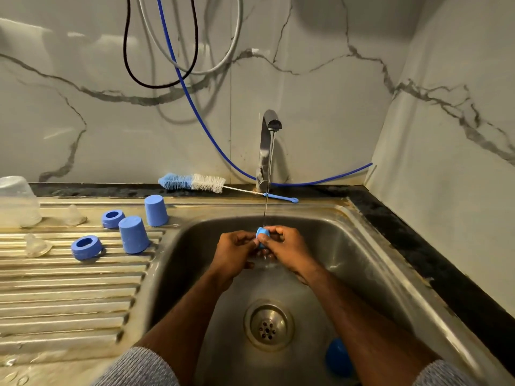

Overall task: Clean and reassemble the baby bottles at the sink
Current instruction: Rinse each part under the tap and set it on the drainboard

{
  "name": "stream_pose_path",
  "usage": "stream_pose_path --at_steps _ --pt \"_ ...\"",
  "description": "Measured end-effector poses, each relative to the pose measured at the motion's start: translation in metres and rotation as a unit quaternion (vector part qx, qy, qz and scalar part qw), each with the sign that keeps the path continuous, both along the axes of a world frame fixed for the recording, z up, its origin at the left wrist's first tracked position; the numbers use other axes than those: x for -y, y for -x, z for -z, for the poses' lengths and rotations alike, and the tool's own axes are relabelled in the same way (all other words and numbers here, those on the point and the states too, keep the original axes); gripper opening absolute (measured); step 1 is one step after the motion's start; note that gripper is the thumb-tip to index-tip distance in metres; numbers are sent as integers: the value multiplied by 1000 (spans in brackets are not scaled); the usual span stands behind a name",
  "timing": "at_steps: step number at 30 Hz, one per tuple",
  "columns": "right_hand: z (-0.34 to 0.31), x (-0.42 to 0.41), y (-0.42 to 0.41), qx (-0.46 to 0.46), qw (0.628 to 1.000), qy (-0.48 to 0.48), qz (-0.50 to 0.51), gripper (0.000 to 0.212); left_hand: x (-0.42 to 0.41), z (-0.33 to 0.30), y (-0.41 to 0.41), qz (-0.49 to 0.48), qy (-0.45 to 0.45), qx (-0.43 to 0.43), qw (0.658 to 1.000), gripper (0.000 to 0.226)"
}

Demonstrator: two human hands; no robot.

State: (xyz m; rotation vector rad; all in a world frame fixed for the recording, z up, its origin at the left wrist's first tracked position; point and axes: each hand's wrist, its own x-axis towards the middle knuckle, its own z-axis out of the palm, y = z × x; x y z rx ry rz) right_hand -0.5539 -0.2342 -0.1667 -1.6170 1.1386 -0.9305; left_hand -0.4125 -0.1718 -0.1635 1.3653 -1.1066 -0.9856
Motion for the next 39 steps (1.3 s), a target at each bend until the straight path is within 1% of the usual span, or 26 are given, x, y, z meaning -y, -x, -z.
stream_pose_path --at_steps 4,8,10,13,16,20,25,27,29,33,35,39 --pt "-4 -2 -2 26 999 -6 -21 35 1 -4 1 8 2 -25 1000 15" --pt "-10 -5 0 26 997 -15 -65 39 4 -5 3 9 10 -53 999 17" --pt "-11 -5 1 25 996 -11 -81 42 10 -5 3 -5 2 -81 997 19" --pt "-10 -4 -2 20 995 -4 -98 43 16 -8 2 -26 -22 -146 989 20" --pt "-7 -5 -5 15 995 -13 -94 42 17 -12 2 -11 -38 -203 978 24" --pt "-10 -7 -7 7 997 -13 -76 34 15 -18 6 10 -40 -249 968 27" --pt "-14 -4 -4 17 1000 -11 -22 47 15 -22 5 26 -30 -308 951 24" --pt "-11 -2 -3 16 999 -16 -27 48 17 -19 6 17 -32 -310 950 23" --pt "-8 0 -3 29 998 -33 -36 48 18 -16 7 5 -35 -295 955 22" --pt "-5 2 -7 96 990 -95 -42 33 19 -16 9 -4 -39 -288 957 24" --pt "-7 2 -6 96 992 -83 -20 28 18 -18 12 -1 -40 -285 958 23" --pt "-9 3 -2 57 998 -26 11 26 16 -20 14 -5 -34 -283 958 21"
